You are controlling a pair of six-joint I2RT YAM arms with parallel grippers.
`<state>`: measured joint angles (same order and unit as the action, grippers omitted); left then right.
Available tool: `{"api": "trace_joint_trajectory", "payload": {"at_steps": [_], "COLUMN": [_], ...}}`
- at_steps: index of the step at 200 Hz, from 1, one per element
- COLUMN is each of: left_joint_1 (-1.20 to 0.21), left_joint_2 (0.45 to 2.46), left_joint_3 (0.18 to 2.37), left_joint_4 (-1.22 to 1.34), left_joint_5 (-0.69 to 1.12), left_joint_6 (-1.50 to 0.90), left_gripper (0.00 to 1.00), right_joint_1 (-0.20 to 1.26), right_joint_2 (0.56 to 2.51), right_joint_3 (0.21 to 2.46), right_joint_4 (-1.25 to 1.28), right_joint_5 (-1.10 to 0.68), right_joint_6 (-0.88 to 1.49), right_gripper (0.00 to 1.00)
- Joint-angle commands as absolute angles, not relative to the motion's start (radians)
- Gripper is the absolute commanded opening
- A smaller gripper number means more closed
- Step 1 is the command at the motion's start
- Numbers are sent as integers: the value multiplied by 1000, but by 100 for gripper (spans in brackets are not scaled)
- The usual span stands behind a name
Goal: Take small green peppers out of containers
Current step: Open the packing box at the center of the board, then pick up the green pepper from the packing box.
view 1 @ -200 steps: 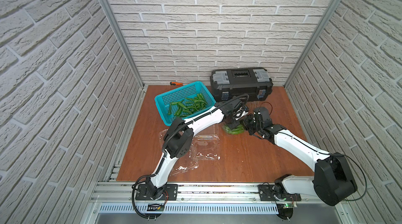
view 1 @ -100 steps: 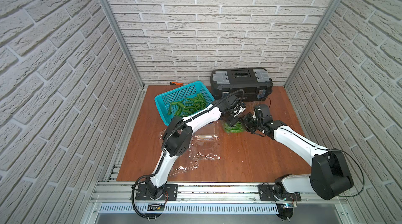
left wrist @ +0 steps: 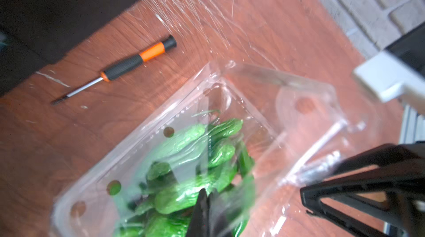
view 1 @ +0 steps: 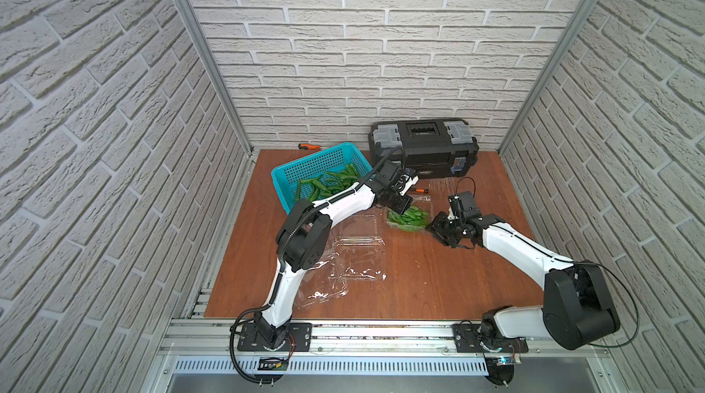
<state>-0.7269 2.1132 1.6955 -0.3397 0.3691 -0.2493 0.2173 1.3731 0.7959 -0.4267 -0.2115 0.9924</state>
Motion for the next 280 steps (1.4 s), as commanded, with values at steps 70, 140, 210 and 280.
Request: {"api": "trace_joint_trajectory", "payload": {"at_steps": [70,140,210,280], "left_joint_1": [-715,-586,-527,-513], "left_joint_2": [2019,1976,1802,1703], "left_joint_3": [1664,1570,1494,1406], "left_joint_4": [-156,133,91,45], "left_joint_5": [546,605,420,335], "left_joint_6": [-323,-651,-516,-452], "left_gripper": [27,99,98,98], "right_joint_1": [230,244,316,325], "right_joint_2": [1368,1549,1714,1797], "right_joint_3": [1015,1123,1156,1185], "right_joint_4": [-611,-623,-521,-458], "right_joint_5": [-139,-229,-244,-170], "right_joint_6": [728,742,875,972], "right_gripper": [36,37,44,45]}}
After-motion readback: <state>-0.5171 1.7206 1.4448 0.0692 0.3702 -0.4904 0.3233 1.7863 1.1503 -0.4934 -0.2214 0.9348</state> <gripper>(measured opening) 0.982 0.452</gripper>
